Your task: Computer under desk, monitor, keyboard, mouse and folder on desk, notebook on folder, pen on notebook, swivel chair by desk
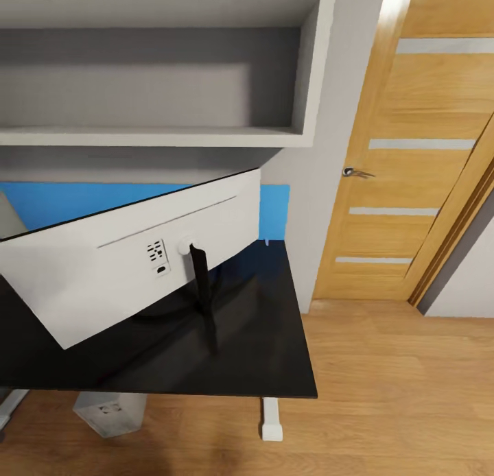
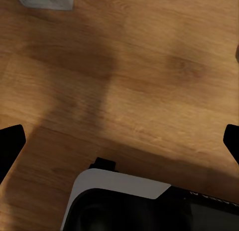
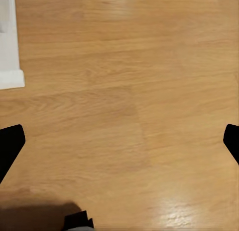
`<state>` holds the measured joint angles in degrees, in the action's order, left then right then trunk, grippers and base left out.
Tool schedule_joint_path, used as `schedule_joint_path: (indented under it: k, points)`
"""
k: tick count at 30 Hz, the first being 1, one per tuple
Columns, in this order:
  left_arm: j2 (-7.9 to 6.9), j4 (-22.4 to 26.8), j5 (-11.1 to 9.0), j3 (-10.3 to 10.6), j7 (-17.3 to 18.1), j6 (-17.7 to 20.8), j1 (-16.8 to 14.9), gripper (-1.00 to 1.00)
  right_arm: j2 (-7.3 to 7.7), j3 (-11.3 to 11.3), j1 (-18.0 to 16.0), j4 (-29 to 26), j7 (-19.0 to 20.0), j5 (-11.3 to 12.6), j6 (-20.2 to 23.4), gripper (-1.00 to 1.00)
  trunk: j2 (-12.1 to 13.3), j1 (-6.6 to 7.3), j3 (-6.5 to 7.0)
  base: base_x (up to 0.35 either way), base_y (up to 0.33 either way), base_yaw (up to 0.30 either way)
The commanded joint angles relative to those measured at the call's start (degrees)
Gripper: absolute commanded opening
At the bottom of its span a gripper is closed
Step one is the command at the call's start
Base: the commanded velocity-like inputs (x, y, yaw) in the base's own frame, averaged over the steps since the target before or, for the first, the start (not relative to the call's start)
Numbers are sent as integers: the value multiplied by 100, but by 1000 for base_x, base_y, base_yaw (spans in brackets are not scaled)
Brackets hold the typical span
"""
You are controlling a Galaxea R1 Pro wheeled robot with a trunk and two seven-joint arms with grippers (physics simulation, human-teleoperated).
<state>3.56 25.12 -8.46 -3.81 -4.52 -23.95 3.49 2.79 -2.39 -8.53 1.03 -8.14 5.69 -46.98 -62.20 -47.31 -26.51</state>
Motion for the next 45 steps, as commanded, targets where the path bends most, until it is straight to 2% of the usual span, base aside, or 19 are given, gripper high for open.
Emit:
schedule_joint_path:
  k: [1, 29, 31, 32, 33, 35, 38, 39, 40, 41, 45]
  points:
    - [4, 10, -15, -15, 4, -5, 3, 100, 4, -18, -6, 11, 23, 19, -17, 100, -3, 0, -5, 0, 0, 28]
    - [-2, 122, -22, -15, -43, -10, 3, 100, 7, -16, -5, 20, 42, 20, 40, 100, -3, 0, -5, 0, 0, -4]
    - [-40, 264, -52, -25, -74, 2, 3, 100, 13, -16, -7, 20, 42, 20, 44, 100, -3, 0, -5, 0, 0, -3]
    - [-155, 539, -114, -52, -155, 48, 3, 100, 17, -16, -4, 20, 41, 20, 56, 100, -3, 0, -5, 0, 0, 0]
    - [-190, 625, -128, -57, -188, 69, 3, 100, 17, -16, -4, 20, 41, 20, 67, 100, -3, 0, -5, 0, 0, 0]
    - [-284, 917, -164, -73, -322, 213, 3, 100, 18, -16, -5, 20, 41, 20, 123, 100, -3, 0, -5, 0, 0, 0]
    - [-409, 1377, -209, -110, -541, 764, 3, 100, 19, -16, -4, 17, 42, 20, 239, 100, -3, 0, -5, 0, 0, 0]
    - [-454, 1628, -236, -141, -639, 1146, 3, 100, 19, -16, -4, 15, 42, 20, 287, 100, -3, 0, -5, 0, 0, 0]
    - [-469, 1754, -250, -159, -678, 1337, 3, 100, 19, -16, -5, 14, 42, 20, 304, 100, -3, 0, -5, 0, 0, 0]
    - [-492, 2007, -275, -204, -733, 1693, 3, 100, 19, -16, -5, 13, 41, 20, 329, 100, -3, 0, -5, 0, 0, -10]
    - [-516, 2508, -307, -283, -799, 2258, 3, 100, 25, -16, -7, 12, 39, 21, 359, 100, -3, 0, 2, 0, 0, -58]
